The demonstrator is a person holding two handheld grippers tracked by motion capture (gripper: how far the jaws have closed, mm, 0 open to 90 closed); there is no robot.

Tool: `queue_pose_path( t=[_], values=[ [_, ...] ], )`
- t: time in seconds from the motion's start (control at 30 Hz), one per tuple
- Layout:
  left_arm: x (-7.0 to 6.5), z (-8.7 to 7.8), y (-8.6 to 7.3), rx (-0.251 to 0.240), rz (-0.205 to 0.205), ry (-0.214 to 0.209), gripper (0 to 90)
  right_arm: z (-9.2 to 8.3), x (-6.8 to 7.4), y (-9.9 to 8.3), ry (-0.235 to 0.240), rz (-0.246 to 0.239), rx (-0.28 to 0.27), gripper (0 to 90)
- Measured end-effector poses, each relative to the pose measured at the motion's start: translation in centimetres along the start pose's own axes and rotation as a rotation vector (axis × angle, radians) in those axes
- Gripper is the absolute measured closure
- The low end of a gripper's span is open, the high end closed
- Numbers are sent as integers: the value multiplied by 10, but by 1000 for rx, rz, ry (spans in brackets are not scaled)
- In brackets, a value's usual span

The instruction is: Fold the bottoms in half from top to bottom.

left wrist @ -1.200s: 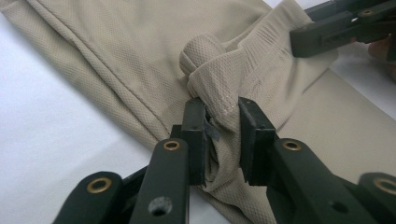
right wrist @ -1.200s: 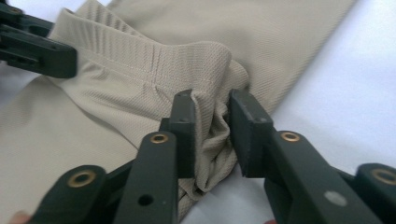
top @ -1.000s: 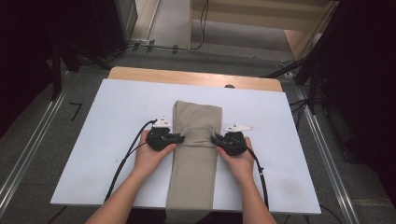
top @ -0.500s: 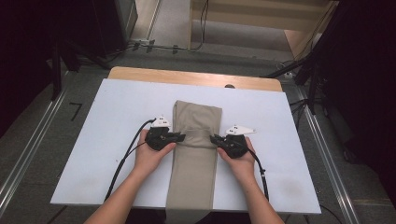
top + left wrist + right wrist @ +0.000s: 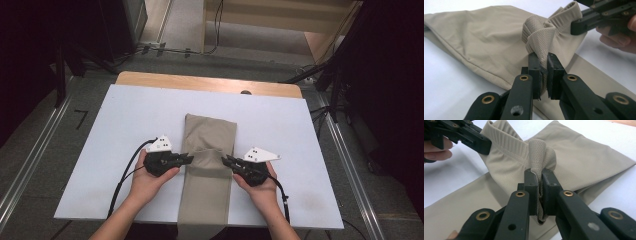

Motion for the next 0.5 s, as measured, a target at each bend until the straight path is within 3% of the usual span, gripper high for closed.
queue_pose_path(
  t=[0.17, 0.37, 0.5],
  values=[
    [-22, -14, -18, -6, 11, -43, 844, -13, 19, -11, 15, -26, -5, 823],
    [-45, -23, -31, 15, 44, -78, 843, -28, 36, -30, 38, -12, -13, 824],
    [-53, -24, -38, 37, 43, -96, 843, -33, 43, -39, 44, 4, -4, 824]
  ],
)
Point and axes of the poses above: each handheld gripper's, and its own axes: z roughly forward along the jaws, y roughly out of its top, x roughly to its left, the point moved 1 cm from there along z, roughly forward along the jaws
